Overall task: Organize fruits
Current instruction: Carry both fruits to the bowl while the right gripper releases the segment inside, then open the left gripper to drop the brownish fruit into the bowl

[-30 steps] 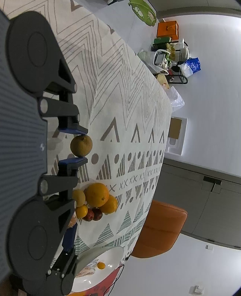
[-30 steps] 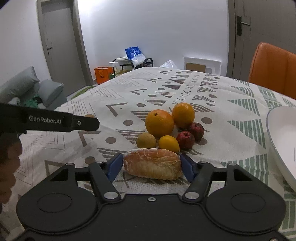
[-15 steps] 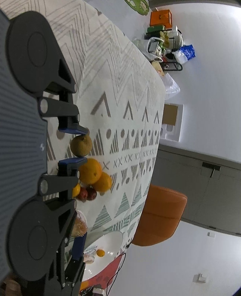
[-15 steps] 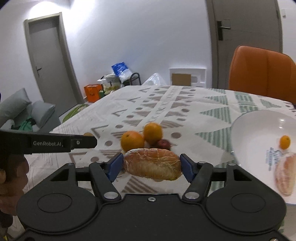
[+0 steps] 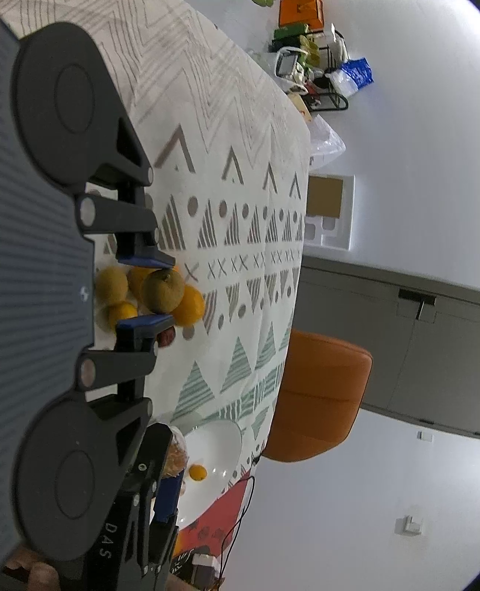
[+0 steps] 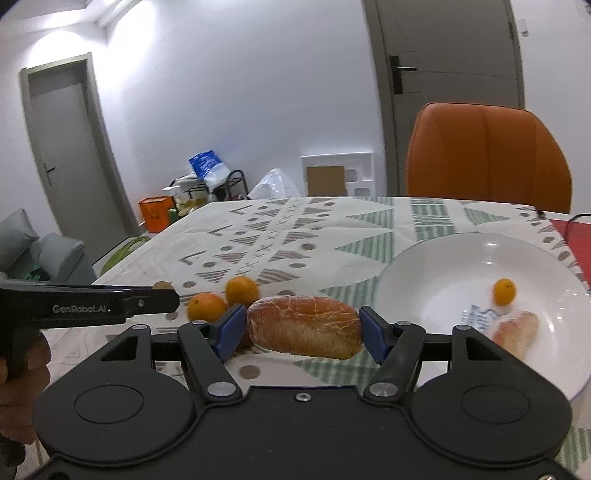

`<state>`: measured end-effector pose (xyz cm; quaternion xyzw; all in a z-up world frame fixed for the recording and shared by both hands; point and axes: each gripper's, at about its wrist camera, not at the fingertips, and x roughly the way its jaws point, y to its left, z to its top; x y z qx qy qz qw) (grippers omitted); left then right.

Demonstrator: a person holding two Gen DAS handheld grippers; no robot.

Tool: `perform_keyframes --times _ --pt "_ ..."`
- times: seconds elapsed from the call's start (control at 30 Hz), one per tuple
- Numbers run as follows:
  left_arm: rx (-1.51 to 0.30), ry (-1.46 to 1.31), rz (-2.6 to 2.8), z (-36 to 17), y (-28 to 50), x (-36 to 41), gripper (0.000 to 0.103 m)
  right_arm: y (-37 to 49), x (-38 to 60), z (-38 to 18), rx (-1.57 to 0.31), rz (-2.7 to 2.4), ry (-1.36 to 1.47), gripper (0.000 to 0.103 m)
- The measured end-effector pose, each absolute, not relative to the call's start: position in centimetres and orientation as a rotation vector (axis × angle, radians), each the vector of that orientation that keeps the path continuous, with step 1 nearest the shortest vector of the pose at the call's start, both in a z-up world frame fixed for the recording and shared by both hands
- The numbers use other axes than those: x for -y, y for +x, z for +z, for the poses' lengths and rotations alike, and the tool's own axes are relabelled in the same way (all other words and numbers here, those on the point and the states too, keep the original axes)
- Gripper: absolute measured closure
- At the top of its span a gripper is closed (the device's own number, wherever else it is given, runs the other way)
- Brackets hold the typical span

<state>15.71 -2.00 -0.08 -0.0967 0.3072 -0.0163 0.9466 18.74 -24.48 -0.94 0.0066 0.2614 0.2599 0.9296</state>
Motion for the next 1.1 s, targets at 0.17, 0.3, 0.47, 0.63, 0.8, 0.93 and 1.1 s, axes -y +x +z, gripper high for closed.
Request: perform_keyframes --times 0.17,0.3,0.47,0.63,0.8,0.93,1.1 --pt "-0.619 -0.185 -0.061 0.3 16.3 3.2 0.078 19.3 26.0 -0.9 -0.532 0.489 0.029 0.039" --pt "-0.616 -0.174 -0.083 0.5 16.8 4.2 0.078 19.5 27.0 -1.0 -0.530 0.456 0.039 0.039" --pt "-0.612 -0.162 -0.110 0.6 17.3 5.3 0.078 19.9 28.4 -1.3 -0.535 0.411 0.047 0.039" --pt "-0.611 -0.150 -0.144 0.7 17.9 6.7 0.078 20.0 29.6 -1.8 -0.552 0.364 0.057 0.038" --pt "-0.608 -0.139 -0.177 0.8 18.4 8.0 0.078 19.7 31.0 -1.9 -0.555 0.324 0.070 0.034" --pt "-0.604 -0.129 -0.205 1.0 18.9 9.2 0.078 19.4 31.9 -1.8 -0.550 0.305 0.075 0.034" --pt "-0.603 -0.117 -0.237 1.1 19.5 10.6 0.078 19.1 32.6 -1.8 -0.550 0.294 0.085 0.033"
